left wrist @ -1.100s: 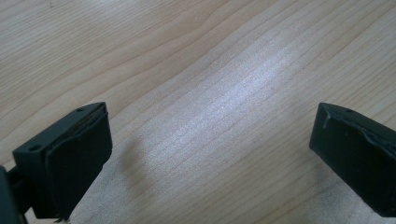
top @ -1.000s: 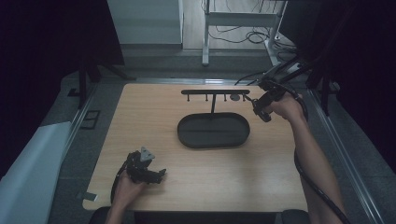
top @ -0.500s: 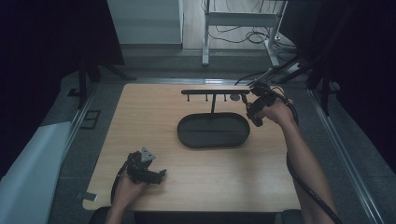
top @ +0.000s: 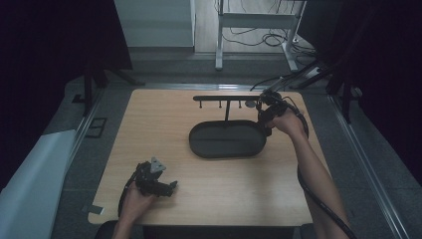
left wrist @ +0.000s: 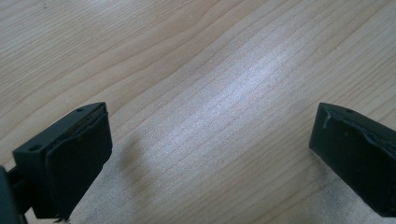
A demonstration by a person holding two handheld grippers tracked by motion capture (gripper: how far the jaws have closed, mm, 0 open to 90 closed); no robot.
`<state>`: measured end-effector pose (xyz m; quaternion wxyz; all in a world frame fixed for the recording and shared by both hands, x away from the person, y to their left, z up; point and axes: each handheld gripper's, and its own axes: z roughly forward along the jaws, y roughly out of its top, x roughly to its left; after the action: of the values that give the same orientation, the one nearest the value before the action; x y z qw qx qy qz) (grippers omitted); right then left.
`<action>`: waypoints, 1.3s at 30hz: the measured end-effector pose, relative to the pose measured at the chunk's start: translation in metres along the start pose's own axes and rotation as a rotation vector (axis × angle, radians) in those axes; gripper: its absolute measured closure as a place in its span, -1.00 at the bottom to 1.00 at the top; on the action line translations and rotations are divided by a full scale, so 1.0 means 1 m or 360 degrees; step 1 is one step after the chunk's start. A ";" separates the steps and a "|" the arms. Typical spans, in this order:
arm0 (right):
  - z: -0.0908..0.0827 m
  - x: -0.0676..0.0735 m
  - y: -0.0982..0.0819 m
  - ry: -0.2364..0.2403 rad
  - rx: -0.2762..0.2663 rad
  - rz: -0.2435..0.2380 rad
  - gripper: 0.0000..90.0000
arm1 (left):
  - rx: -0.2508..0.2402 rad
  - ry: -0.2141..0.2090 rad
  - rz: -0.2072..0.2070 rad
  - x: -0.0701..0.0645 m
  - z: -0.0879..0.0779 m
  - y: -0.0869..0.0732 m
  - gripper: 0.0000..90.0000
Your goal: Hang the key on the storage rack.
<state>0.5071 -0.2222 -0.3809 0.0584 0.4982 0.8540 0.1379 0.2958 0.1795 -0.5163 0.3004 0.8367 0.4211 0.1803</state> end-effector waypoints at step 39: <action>0.008 0.010 -0.006 -0.0044 -0.0157 -0.0220 -0.65 | 0.0008 0.0001 0.0006 0.000 0.000 0.000 -1.00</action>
<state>0.4995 -0.2150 -0.3903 0.1042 0.4364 0.8777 0.1685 0.2959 0.1796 -0.5159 0.2979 0.8381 0.4200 0.1800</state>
